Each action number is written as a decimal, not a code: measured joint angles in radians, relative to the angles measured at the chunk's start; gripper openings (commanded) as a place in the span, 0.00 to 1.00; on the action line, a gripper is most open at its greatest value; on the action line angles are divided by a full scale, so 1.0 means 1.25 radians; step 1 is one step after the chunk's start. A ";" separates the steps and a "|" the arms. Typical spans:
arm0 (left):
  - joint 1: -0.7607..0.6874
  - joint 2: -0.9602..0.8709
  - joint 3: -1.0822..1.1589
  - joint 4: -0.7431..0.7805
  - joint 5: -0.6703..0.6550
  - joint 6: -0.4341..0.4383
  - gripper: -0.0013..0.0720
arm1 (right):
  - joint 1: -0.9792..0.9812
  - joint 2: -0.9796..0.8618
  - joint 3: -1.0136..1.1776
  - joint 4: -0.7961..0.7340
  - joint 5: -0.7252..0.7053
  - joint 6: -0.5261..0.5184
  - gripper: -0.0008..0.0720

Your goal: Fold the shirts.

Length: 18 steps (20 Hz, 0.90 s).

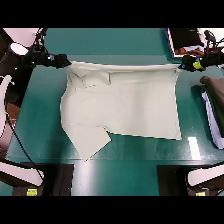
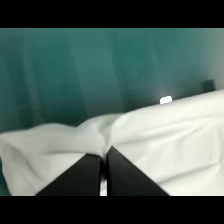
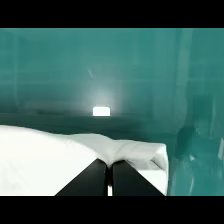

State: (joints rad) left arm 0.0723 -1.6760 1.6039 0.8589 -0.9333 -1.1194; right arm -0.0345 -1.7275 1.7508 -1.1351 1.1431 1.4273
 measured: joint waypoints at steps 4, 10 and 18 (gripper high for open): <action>0.000 0.000 -0.007 0.106 -0.088 0.015 0.05 | 0.014 0.014 -0.054 -0.039 0.055 -0.016 0.04; 0.000 -0.001 -0.076 0.211 -0.146 0.017 0.37 | 0.058 0.068 -0.233 -0.083 0.008 -0.022 0.17; 0.018 0.022 -0.106 0.274 -0.246 -0.090 0.87 | 0.047 0.142 -0.313 -0.091 0.044 -0.020 0.63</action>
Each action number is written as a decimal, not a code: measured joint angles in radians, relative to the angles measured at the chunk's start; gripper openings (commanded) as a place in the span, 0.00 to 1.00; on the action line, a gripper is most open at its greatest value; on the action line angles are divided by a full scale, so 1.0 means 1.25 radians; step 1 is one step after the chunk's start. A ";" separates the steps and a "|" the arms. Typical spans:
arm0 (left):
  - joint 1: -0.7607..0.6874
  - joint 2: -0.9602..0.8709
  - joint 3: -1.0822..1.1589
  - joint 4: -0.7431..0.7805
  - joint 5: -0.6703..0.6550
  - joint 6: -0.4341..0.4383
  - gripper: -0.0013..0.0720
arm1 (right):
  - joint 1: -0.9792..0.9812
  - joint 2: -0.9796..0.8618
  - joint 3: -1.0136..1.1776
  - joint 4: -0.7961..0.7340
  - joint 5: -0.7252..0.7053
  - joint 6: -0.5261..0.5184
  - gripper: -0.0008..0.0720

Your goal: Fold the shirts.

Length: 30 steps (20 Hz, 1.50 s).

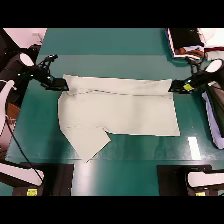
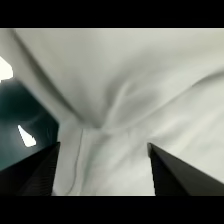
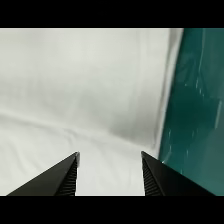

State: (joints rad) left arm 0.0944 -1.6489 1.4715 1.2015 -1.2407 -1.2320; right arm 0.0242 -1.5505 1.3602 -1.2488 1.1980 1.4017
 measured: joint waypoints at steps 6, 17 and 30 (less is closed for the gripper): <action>0.041 0.241 -0.284 0.007 -0.058 -0.081 0.87 | -0.080 0.172 -0.132 0.002 0.046 0.002 0.63; 0.050 0.526 -0.778 -0.173 -0.034 -0.104 0.87 | -0.105 0.248 -0.126 0.098 0.066 -0.041 0.63; 0.050 0.537 -0.836 -0.281 0.112 -0.074 0.05 | -0.132 0.266 -0.176 0.103 0.153 -0.058 0.63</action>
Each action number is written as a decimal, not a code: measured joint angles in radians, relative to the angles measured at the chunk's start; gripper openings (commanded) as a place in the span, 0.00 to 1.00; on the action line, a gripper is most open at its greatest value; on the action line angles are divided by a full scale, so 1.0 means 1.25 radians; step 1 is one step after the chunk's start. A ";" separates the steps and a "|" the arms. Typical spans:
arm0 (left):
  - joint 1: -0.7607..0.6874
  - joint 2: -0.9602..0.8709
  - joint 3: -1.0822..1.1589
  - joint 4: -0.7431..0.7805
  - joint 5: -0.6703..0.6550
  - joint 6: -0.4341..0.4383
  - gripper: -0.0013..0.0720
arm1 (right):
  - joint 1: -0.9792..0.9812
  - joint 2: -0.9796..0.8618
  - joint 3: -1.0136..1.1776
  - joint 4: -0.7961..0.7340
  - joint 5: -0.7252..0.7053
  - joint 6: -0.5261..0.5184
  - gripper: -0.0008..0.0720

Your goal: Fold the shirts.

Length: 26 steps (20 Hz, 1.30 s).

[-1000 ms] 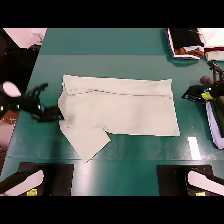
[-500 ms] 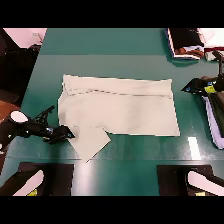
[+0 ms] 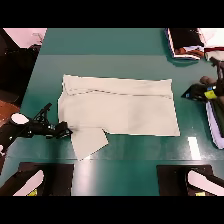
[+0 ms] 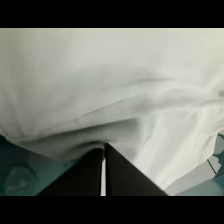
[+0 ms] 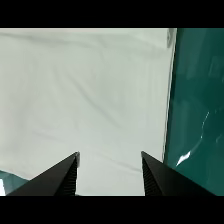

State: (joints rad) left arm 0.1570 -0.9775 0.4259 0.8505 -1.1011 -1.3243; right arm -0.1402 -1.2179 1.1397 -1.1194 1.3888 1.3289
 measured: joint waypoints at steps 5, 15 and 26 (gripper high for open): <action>0.000 0.000 0.041 -0.014 -0.044 0.036 0.05 | -0.132 0.054 -0.201 -0.032 0.008 -0.031 0.63; 0.000 0.000 0.062 -0.019 -0.046 0.056 0.05 | -0.241 0.001 -0.409 0.021 0.006 -0.089 0.53; 0.000 0.022 0.075 -0.009 -0.092 0.068 0.05 | -0.205 0.131 -0.408 -0.036 -0.028 -0.088 0.04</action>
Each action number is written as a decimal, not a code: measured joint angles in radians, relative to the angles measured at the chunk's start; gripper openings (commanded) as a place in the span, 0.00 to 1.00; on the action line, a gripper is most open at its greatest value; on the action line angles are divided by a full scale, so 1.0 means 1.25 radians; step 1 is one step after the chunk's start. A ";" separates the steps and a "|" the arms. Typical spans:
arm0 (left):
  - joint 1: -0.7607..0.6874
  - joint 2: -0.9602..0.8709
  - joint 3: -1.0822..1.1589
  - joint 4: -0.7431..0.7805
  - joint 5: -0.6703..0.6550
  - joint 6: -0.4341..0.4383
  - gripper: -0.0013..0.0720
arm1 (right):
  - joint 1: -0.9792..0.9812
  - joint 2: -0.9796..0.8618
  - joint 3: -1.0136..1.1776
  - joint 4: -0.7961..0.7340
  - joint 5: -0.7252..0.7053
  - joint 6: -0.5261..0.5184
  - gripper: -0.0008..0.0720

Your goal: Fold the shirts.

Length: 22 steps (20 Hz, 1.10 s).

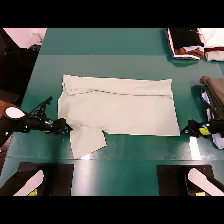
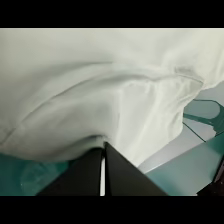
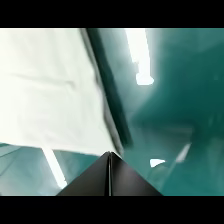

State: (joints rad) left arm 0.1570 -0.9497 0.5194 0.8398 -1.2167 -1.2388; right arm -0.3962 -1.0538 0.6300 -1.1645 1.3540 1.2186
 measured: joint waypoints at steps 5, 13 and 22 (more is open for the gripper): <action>0.000 0.143 0.006 0.026 -0.086 -0.020 0.05 | -0.039 0.140 0.009 -0.076 0.078 0.022 0.35; 0.000 0.208 0.007 0.044 -0.113 -0.037 0.05 | 0.045 0.023 0.010 -0.052 0.017 0.029 0.60; 0.000 0.212 0.007 0.047 -0.117 -0.037 0.05 | 0.160 -0.091 0.012 -0.043 -0.075 0.044 0.04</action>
State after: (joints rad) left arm 0.1570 -0.6842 0.5278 0.8982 -1.3628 -1.2854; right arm -0.1963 -1.1679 0.6449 -1.2179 1.2598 1.2739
